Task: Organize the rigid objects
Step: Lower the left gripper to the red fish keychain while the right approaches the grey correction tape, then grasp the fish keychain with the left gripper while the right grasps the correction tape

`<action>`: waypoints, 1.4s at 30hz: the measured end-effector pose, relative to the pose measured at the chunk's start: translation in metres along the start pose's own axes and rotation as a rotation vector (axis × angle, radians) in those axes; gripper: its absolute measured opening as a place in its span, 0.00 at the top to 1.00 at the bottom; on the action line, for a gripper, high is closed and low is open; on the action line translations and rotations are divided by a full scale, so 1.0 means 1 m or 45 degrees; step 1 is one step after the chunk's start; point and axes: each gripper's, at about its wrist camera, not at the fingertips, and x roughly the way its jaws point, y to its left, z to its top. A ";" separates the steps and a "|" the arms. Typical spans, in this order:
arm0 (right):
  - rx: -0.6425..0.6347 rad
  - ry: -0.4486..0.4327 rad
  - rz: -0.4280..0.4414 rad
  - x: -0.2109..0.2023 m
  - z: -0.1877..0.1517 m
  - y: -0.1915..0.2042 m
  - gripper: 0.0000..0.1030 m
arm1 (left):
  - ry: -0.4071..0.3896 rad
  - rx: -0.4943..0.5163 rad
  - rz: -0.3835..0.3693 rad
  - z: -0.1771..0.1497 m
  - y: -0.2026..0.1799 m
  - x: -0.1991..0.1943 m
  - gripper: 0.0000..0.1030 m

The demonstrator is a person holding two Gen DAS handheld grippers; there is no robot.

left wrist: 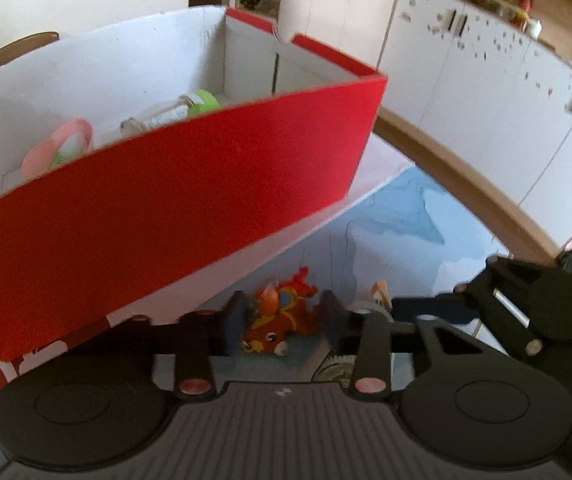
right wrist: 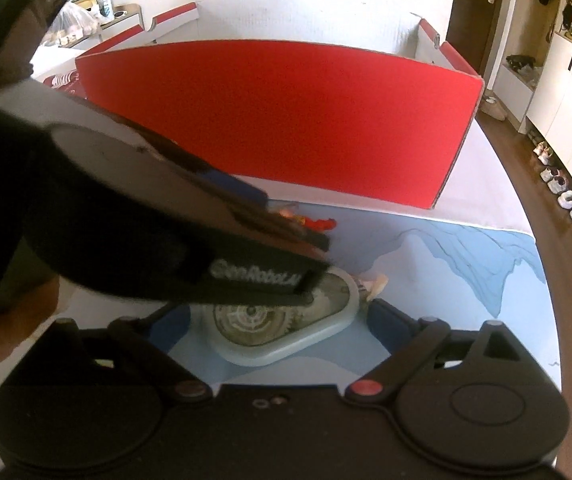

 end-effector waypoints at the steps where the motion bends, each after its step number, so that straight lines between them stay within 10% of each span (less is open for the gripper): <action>1: -0.004 -0.002 -0.003 0.000 0.000 0.000 0.11 | -0.001 0.016 0.005 -0.001 -0.002 0.001 0.66; 42: 0.065 -0.134 -0.004 -0.103 0.028 -0.033 0.16 | -0.121 -0.175 -0.037 0.010 0.025 -0.078 0.74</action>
